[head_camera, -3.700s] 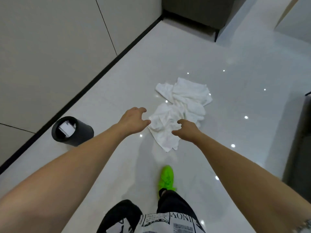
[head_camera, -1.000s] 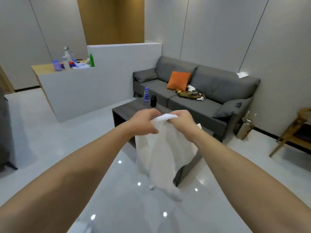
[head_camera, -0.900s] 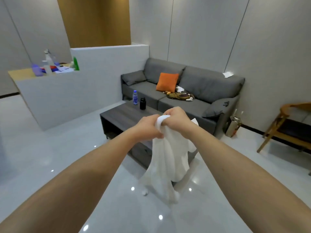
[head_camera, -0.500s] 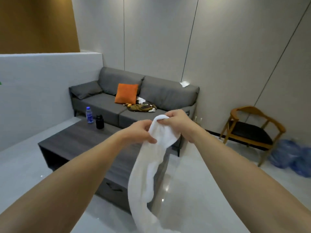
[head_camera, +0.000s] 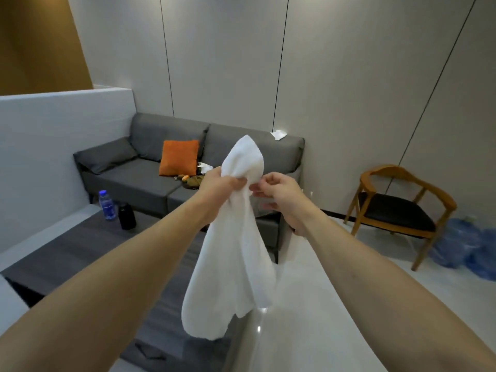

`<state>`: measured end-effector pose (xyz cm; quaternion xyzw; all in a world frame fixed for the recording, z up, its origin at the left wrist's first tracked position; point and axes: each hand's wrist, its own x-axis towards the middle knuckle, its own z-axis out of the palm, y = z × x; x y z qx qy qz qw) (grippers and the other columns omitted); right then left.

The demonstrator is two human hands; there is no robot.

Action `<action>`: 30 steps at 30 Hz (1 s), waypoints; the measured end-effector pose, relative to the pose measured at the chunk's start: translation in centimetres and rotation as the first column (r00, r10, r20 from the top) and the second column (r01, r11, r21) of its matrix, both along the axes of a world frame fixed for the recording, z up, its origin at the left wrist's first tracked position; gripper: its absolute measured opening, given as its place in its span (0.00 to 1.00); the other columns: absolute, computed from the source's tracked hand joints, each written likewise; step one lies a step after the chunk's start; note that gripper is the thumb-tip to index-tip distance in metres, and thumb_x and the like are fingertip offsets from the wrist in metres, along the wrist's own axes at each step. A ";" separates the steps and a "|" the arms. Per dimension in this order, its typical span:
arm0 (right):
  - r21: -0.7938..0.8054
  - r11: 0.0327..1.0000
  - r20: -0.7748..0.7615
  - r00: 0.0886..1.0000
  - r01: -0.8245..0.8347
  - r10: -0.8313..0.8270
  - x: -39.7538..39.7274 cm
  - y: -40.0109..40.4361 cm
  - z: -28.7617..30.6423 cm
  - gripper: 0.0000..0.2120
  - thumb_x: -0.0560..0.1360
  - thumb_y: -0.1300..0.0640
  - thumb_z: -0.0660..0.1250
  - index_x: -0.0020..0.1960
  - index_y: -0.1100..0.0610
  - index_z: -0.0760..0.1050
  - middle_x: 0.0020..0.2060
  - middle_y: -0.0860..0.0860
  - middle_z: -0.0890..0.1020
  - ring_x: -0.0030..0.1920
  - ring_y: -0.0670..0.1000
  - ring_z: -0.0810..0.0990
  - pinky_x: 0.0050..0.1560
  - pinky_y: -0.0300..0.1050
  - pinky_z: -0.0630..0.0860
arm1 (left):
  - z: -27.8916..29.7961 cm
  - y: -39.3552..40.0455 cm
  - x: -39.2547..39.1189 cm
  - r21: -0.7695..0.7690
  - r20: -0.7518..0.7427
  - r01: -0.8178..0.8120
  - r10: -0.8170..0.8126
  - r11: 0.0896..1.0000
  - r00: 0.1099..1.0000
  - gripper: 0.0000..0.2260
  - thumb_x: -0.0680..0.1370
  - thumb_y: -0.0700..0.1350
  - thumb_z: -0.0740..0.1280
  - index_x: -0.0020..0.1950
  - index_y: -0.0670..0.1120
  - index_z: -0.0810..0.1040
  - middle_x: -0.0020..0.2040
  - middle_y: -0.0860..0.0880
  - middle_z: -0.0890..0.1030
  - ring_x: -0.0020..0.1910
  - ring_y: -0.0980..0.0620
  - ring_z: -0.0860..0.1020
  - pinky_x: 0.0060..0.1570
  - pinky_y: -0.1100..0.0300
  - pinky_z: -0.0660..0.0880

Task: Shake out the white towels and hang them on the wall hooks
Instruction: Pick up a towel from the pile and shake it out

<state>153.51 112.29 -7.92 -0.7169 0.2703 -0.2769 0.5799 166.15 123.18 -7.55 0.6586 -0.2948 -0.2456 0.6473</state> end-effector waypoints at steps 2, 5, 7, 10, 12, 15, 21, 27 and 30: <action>-0.010 0.999 -0.001 0.999 -0.038 0.038 1.2 -3.5 0.2 0.03 0.79 0.57 0.67 0.49 0.56 0.74 0.47 0.52 0.85 0.51 0.53 0.82 0.50 0.51 0.78 | -0.4 -2.8 0.6 0.032 0.038 0.002 -0.003 0.999 0.999 0.12 0.73 0.47 0.73 0.56 0.48 0.82 0.47 0.47 0.85 0.47 0.46 0.83 0.42 0.54 0.81; -0.082 0.970 -0.151 0.965 -0.229 0.215 2.3 -8.4 -0.1 0.20 0.73 0.60 0.72 0.62 0.51 0.72 0.52 0.49 0.82 0.53 0.49 0.80 0.50 0.48 0.78 | 0.2 -6.9 1.1 0.030 0.038 0.016 -0.017 0.999 0.999 0.15 0.70 0.55 0.76 0.52 0.50 0.83 0.44 0.49 0.86 0.44 0.48 0.85 0.39 0.54 0.82; -0.065 0.915 -0.191 0.905 -0.397 0.379 2.9 -11.3 -0.3 0.21 0.74 0.61 0.72 0.65 0.48 0.74 0.55 0.48 0.81 0.51 0.45 0.80 0.44 0.40 0.78 | 1.2 -9.4 1.5 0.046 0.031 0.013 -0.015 0.999 0.999 0.20 0.67 0.60 0.78 0.52 0.50 0.83 0.43 0.49 0.86 0.42 0.49 0.85 0.39 0.54 0.82; -0.066 0.899 -0.134 0.897 -0.433 0.422 4.7 -14.9 0.0 0.10 0.76 0.61 0.70 0.58 0.57 0.81 0.47 0.49 0.83 0.45 0.46 0.79 0.41 0.35 0.74 | 2.4 -12.6 3.2 0.046 -0.004 -0.030 0.031 0.998 1.000 0.23 0.67 0.58 0.78 0.56 0.46 0.82 0.47 0.46 0.86 0.45 0.46 0.85 0.44 0.50 0.82; -0.049 0.922 -0.048 0.923 -0.383 0.381 6.4 -17.1 0.5 0.07 0.77 0.66 0.67 0.54 0.65 0.81 0.43 0.53 0.80 0.43 0.49 0.76 0.44 0.41 0.72 | 3.1 -14.0 4.9 0.017 -0.021 -0.121 0.121 0.993 0.992 0.21 0.72 0.54 0.76 0.60 0.46 0.79 0.51 0.45 0.85 0.47 0.46 0.85 0.46 0.50 0.82; -0.055 0.934 -0.008 0.936 -0.353 0.353 9.1 -19.4 1.5 0.05 0.79 0.63 0.64 0.46 0.62 0.77 0.39 0.55 0.77 0.39 0.51 0.74 0.39 0.43 0.71 | 3.6 -14.8 7.6 -0.007 -0.014 -0.215 0.215 0.977 0.977 0.18 0.76 0.48 0.72 0.64 0.43 0.76 0.55 0.44 0.84 0.51 0.45 0.83 0.50 0.48 0.81; -0.215 0.852 -0.124 0.879 -0.477 0.461 16.9 -22.4 2.2 0.17 0.73 0.53 0.75 0.46 0.68 0.78 0.37 0.54 0.78 0.37 0.50 0.76 0.39 0.46 0.72 | 2.6 -14.0 15.6 0.027 0.032 -0.459 0.458 0.888 0.888 0.10 0.72 0.50 0.76 0.49 0.48 0.82 0.45 0.50 0.85 0.43 0.52 0.84 0.34 0.59 0.77; -0.352 0.579 -0.501 0.670 -0.736 0.548 29.8 -21.6 2.1 0.17 0.62 0.46 0.80 0.39 0.59 0.82 0.32 0.50 0.83 0.35 0.49 0.82 0.33 0.41 0.76 | 1.1 -9.1 26.6 0.025 0.048 -0.683 0.681 0.730 0.731 0.10 0.67 0.50 0.78 0.43 0.49 0.82 0.44 0.49 0.85 0.44 0.49 0.84 0.45 0.53 0.81; -0.410 0.454 -0.684 0.596 -0.791 0.420 37.3 -19.8 1.6 0.12 0.64 0.49 0.80 0.39 0.56 0.83 0.30 0.46 0.82 0.31 0.44 0.80 0.27 0.33 0.71 | 1.1 -5.1 32.1 0.047 0.069 -0.777 0.774 0.628 0.629 0.09 0.65 0.49 0.80 0.40 0.49 0.84 0.42 0.48 0.85 0.39 0.51 0.84 0.38 0.58 0.80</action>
